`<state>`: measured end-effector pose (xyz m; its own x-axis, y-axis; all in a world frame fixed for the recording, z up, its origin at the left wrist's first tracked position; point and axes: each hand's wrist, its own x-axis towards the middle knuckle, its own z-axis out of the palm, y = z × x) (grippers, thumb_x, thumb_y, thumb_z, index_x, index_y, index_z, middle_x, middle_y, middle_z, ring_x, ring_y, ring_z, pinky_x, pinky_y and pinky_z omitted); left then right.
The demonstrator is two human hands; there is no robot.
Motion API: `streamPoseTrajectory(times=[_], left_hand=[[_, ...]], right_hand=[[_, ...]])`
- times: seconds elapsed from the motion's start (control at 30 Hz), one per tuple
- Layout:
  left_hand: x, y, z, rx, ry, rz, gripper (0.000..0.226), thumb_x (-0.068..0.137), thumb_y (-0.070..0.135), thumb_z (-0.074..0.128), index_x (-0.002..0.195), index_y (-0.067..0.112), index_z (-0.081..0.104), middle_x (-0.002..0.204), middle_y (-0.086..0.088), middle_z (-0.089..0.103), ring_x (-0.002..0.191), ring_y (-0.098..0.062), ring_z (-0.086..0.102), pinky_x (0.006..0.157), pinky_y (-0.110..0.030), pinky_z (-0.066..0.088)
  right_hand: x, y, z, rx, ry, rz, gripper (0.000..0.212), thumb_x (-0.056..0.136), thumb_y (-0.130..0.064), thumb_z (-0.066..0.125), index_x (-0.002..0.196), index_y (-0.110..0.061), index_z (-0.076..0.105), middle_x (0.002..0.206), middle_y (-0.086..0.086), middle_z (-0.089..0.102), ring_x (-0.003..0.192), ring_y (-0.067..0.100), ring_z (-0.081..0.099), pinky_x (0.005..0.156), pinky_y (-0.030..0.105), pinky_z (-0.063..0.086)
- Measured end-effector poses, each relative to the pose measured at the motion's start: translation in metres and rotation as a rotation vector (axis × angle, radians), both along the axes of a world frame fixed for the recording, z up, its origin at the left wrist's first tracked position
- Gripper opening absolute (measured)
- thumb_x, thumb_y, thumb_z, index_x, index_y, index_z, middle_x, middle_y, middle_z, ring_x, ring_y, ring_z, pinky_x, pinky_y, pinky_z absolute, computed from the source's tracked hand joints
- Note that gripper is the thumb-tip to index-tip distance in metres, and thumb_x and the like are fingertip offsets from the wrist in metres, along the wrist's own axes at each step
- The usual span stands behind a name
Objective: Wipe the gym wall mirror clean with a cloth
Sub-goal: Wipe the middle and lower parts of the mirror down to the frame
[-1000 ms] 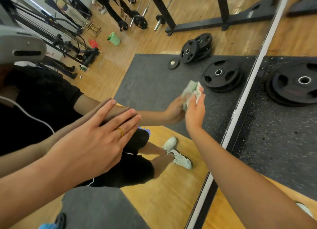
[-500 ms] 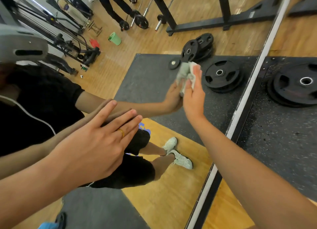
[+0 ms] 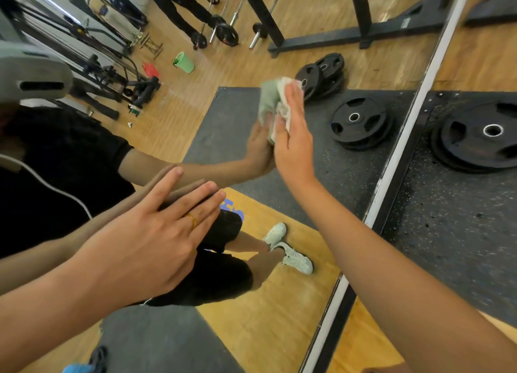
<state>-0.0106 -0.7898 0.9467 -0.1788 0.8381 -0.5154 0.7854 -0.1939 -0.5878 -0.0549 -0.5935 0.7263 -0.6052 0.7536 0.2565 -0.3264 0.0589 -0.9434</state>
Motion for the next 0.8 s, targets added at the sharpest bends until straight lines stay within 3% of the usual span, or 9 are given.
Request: streamPoseTrajectory(times=[0.07,0.13,0.23,0.57,0.8], left_hand=[[-0.001,0.0,0.002,0.003,0.01,0.001,0.069,0.094,0.038,0.035,0.144,-0.005,0.053,0.159,-0.022,0.039,0.151,-0.037,0.033,0.125,-0.066,0.004],[-0.002,0.0,0.004,0.005,0.004,0.007,0.068,0.094,0.038,0.036,0.144,-0.005,0.052,0.16,-0.021,0.038,0.151,-0.035,0.032,0.124,-0.067,0.005],[-0.002,-0.002,0.003,0.006,0.006,-0.015,0.068,0.094,0.037,0.035,0.145,-0.006,0.052,0.16,-0.022,0.039,0.152,-0.035,0.03,0.124,-0.068,0.006],[-0.005,-0.007,-0.002,0.015,0.016,-0.018,0.066,0.098,0.035,0.034,0.147,-0.007,0.047,0.162,-0.023,0.033,0.154,-0.038,0.026,0.125,-0.065,0.003],[-0.013,-0.021,-0.002,-0.024,0.065,-0.043,0.068,0.096,0.03,0.039,0.156,-0.004,0.033,0.17,-0.021,0.013,0.159,-0.038,0.008,0.124,-0.067,-0.001]], right_hand=[[0.001,0.005,-0.054,-0.231,-0.225,-0.025,0.053,0.109,-0.02,0.037,0.161,-0.025,0.029,0.168,-0.003,0.03,0.152,0.018,0.033,0.123,0.033,0.029],[0.012,-0.003,-0.105,-0.447,-0.517,0.042,0.051,0.111,-0.022,0.035,0.162,-0.024,0.029,0.164,0.006,0.038,0.147,0.027,0.041,0.119,0.039,0.034],[0.049,-0.033,-0.151,-0.53,-0.728,0.199,0.05,0.113,-0.023,0.033,0.162,-0.02,0.028,0.159,0.015,0.042,0.143,0.036,0.044,0.117,0.046,0.035],[0.051,-0.057,-0.14,-0.668,-0.634,0.102,0.05,0.112,-0.025,0.037,0.161,-0.016,0.032,0.155,0.014,0.048,0.14,0.033,0.049,0.115,0.043,0.04],[0.052,-0.053,-0.141,-0.545,-0.652,0.167,0.053,0.112,-0.023,0.036,0.164,-0.014,0.024,0.163,0.013,0.037,0.145,0.034,0.043,0.116,0.041,0.035]])
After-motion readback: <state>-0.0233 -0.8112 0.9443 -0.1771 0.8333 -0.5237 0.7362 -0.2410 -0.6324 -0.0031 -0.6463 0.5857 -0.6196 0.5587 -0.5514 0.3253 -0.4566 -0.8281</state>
